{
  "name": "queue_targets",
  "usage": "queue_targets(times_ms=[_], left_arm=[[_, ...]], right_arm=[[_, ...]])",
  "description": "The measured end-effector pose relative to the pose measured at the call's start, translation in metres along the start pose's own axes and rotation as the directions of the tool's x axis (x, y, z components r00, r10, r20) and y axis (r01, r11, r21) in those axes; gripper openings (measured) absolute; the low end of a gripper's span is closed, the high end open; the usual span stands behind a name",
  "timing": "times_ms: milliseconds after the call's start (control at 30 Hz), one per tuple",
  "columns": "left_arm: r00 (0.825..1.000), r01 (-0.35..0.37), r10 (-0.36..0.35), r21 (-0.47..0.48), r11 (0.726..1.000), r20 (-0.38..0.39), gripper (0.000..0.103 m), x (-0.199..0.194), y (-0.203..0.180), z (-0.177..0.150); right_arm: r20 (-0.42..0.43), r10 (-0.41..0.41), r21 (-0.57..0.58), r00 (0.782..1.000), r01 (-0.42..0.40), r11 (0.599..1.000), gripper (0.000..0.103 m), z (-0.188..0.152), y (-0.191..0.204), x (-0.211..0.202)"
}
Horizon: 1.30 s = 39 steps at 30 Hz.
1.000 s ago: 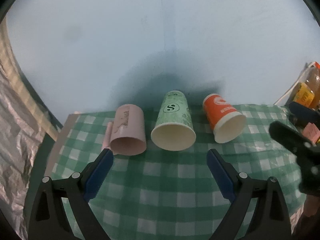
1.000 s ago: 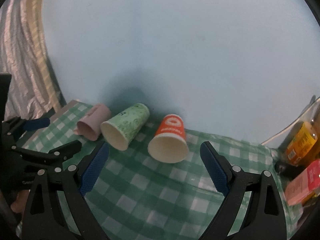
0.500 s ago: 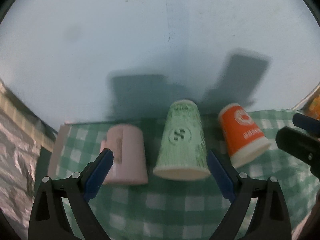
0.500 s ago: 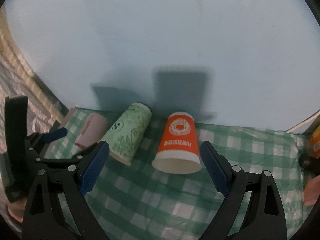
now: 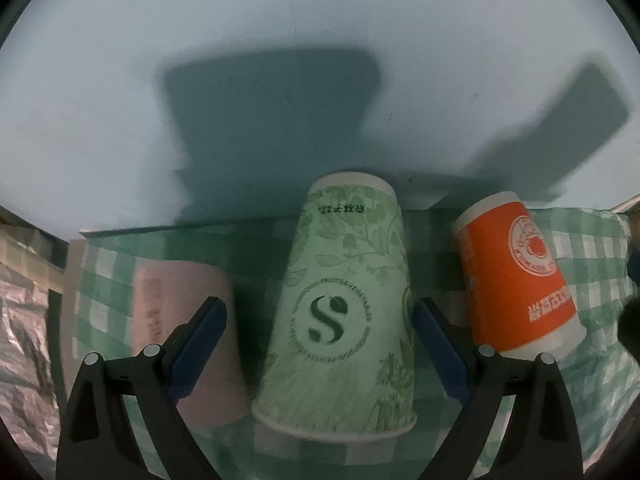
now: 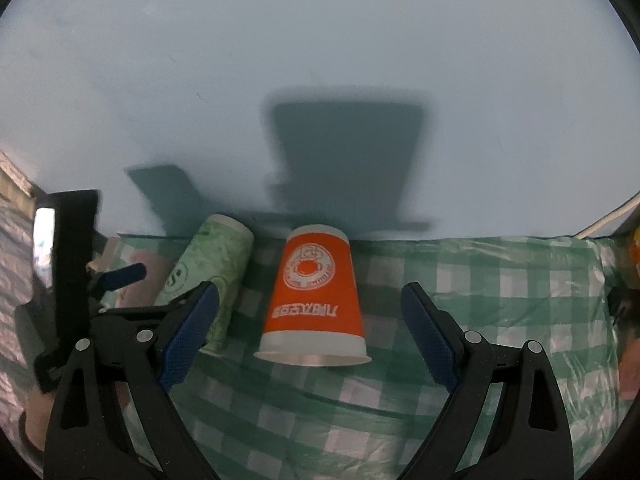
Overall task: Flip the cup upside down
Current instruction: 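Move the left tool to the green S cup and close around it, then lift the green cup with the left tool and carry it aside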
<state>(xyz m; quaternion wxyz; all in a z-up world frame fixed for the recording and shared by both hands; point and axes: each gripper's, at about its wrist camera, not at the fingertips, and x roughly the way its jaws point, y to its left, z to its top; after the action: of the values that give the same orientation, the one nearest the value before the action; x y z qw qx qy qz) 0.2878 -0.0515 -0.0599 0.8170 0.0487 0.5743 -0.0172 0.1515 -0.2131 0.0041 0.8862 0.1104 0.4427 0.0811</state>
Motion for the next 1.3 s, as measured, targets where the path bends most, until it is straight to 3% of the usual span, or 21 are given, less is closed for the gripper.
queue_targets(times_ms=[200, 333, 633, 1033, 1300], left_arm=[[0.999, 0.004, -0.005, -0.006, 1.0, -0.046, 0.095, 0.019, 0.0, 0.005], [0.996, 0.031, -0.03, 0.007, 0.999, -0.085, 0.078, 0.029, -0.001, 0.006], [0.999, 0.052, -0.052, 0.02, 0.998, -0.014, 0.077, 0.011, 0.003, -0.009], [0.988, 0.139, -0.142, 0.054, 0.989, 0.063, 0.077, -0.048, 0.034, -0.083], [0.976, 0.21, -0.212, 0.028, 0.977, 0.044, 0.077, -0.062, 0.038, -0.14]], right_arm=[[0.002, -0.005, -0.011, 1.0, 0.005, 1.0, 0.091, -0.005, 0.001, 0.0], [0.006, -0.016, -0.032, 1.0, 0.016, 0.999, 0.091, -0.008, 0.004, -0.001], [0.004, -0.002, -0.035, 1.0, 0.002, 0.999, 0.091, -0.01, 0.001, -0.003], [0.038, 0.054, -0.067, 0.998, -0.051, 0.996, 0.091, -0.032, 0.008, -0.038], [-0.006, 0.09, -0.108, 0.996, -0.091, 0.99, 0.091, -0.066, 0.017, -0.043]])
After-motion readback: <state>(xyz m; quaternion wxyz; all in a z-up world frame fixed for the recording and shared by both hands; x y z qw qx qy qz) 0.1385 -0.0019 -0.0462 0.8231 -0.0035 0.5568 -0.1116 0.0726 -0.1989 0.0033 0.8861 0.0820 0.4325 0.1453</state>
